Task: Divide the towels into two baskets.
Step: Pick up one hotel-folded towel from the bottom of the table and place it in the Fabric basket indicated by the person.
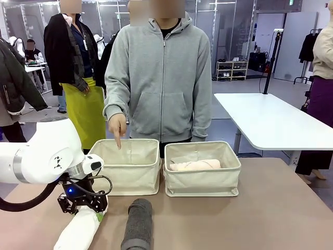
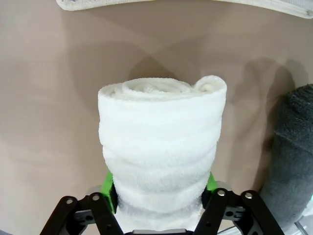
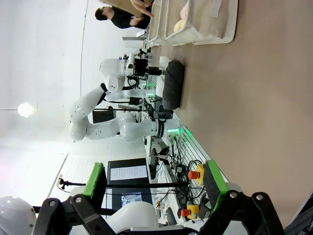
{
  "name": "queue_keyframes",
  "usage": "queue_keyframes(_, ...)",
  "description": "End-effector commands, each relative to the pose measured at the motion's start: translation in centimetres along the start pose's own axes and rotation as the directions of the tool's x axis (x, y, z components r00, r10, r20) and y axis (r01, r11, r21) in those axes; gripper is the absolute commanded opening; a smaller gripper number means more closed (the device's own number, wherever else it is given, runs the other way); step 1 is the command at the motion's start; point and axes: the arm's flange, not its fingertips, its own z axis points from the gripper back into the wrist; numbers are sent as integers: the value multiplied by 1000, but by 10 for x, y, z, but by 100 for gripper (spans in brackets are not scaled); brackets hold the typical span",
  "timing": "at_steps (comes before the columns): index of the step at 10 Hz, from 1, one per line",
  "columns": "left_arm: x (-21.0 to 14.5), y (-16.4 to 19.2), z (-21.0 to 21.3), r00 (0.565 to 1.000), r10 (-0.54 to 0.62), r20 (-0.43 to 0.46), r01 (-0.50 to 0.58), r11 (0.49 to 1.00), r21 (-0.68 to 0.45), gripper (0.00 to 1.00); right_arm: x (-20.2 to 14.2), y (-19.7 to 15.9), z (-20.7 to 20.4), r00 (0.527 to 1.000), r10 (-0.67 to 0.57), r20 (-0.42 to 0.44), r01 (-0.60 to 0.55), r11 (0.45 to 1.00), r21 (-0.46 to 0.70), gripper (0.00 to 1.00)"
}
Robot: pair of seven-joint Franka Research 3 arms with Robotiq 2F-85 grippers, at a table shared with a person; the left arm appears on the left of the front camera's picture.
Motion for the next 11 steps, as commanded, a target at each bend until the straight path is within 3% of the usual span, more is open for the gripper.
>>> queue_keyframes(1,-25,4,-13,999,16,29,-16,1000,25,55,-3,4,-2,1000,-5,-6,5,1000,-8,100)
queue_keyframes(2,-25,4,-10,999,9,37,-10,1000,25,41,-3,4,-2,1000,-5,-6,5,1000,-8,100)
queue_keyframes(3,-27,4,-4,999,7,51,-8,1000,23,36,-3,4,-2,1000,-5,-6,5,1000,-8,100)
queue_keyframes(4,-29,5,7,997,0,76,-1,1000,15,21,-3,4,-2,1000,-5,-6,5,1000,-8,100)
queue_keyframes(5,-31,5,20,996,-6,86,6,1000,-3,16,-3,4,-2,1000,-5,-6,5,1000,-8,100)
queue_keyframes(6,-37,2,42,997,-74,30,74,997,-3,6,-3,4,-2,1000,-5,-6,5,1000,-8,100)
queue_keyframes(7,-48,-5,75,976,-214,42,212,976,43,6,-3,4,-2,1000,-5,-6,5,1000,-8,100)
queue_keyframes(8,-57,-14,114,928,-351,125,347,937,47,6,-3,4,-2,1000,-5,-6,5,1000,-8,100)
queue_keyframes(9,-62,-29,149,839,-522,154,499,851,164,6,-3,4,-2,1000,-5,-6,5,1000,-8,100)
queue_keyframes(10,-64,-37,159,780,-611,137,585,789,187,6,-3,4,-2,1000,-5,-6,5,1000,-8,100)
queue_keyframes(11,-66,-45,166,609,-787,98,753,613,240,6,-3,4,-2,1000,-5,-6,5,1000,-8,100)
